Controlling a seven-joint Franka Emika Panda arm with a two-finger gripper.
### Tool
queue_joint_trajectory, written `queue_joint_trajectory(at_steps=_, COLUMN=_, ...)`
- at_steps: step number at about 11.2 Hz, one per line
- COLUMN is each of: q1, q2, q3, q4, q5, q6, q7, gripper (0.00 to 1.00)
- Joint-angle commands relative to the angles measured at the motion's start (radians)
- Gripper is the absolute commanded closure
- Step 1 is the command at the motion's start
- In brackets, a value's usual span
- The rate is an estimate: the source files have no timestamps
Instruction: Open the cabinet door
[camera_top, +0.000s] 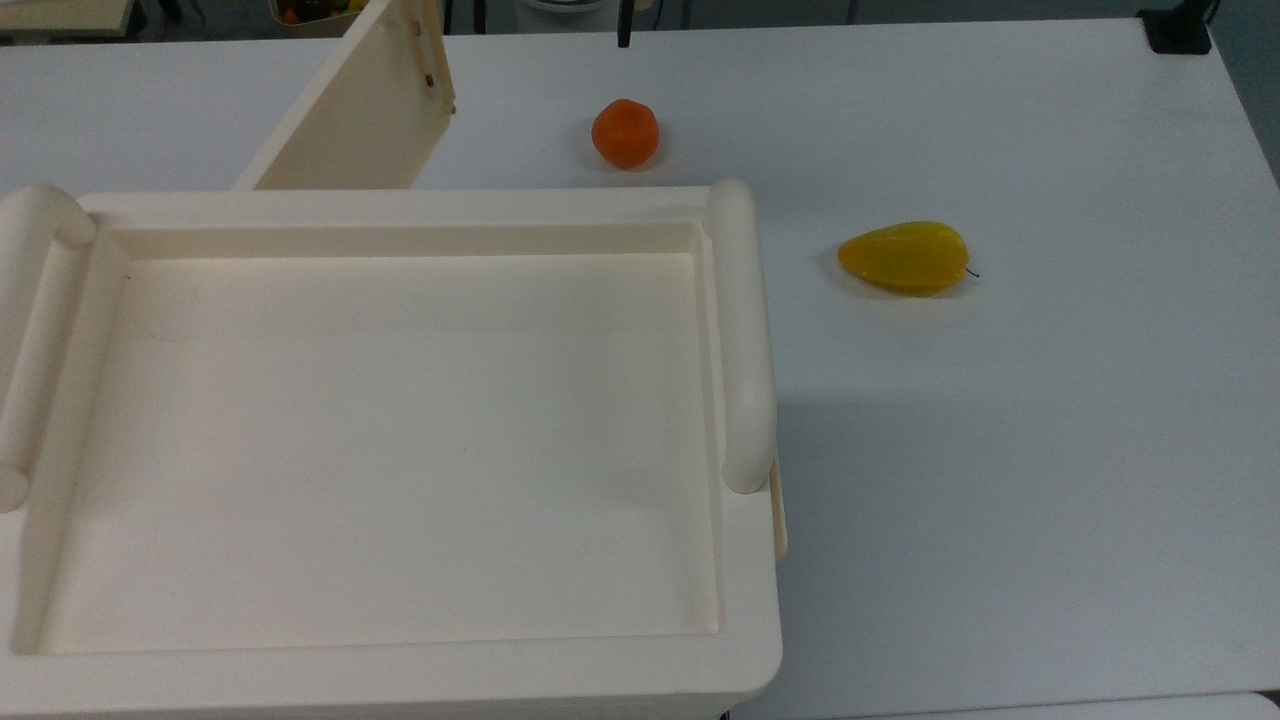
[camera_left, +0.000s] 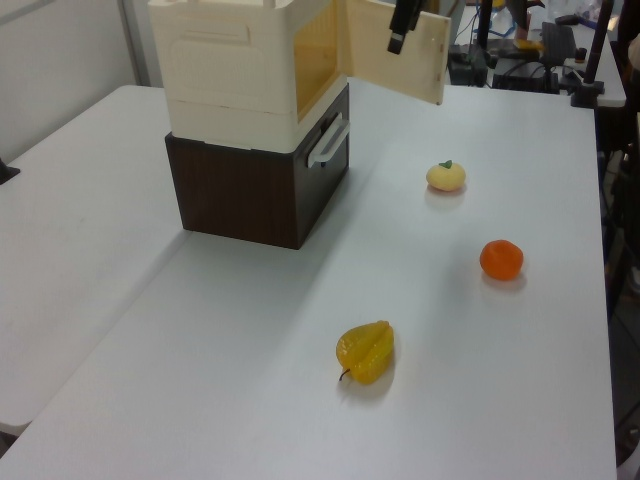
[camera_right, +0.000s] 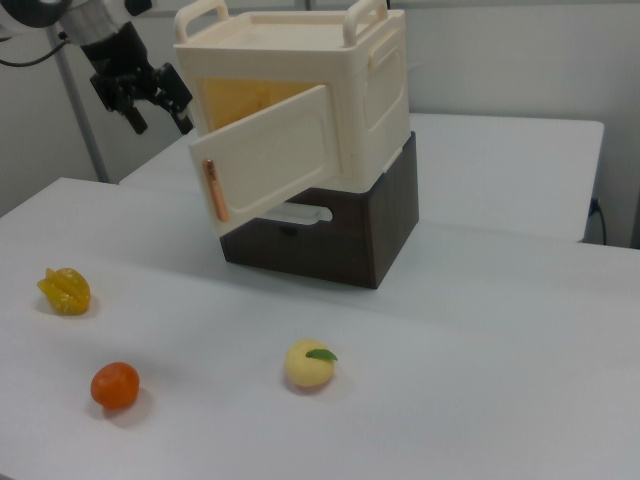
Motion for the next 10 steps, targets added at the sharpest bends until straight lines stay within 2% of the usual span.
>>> queue_joint_trajectory(at_steps=1, q1=-0.030, q2=-0.051, q3=-0.005, q4=-0.105, q5=0.017, q6=-0.092, q7=-0.029, gripper=0.00)
queue_joint_trajectory(at_steps=4, q1=-0.057, q2=-0.093, q3=-0.003, q4=-0.226, q5=0.017, q6=-0.084, q7=-0.027, gripper=0.00)
queue_joint_trajectory(at_steps=8, q1=-0.091, q2=-0.096, q3=-0.002, q4=-0.286, q5=0.020, q6=-0.081, q7=-0.026, gripper=0.00)
queue_joint_trajectory(at_steps=10, q1=-0.102, q2=-0.094, q3=-0.003, q4=-0.285, q5=0.043, q6=-0.083, q7=-0.026, gripper=0.00)
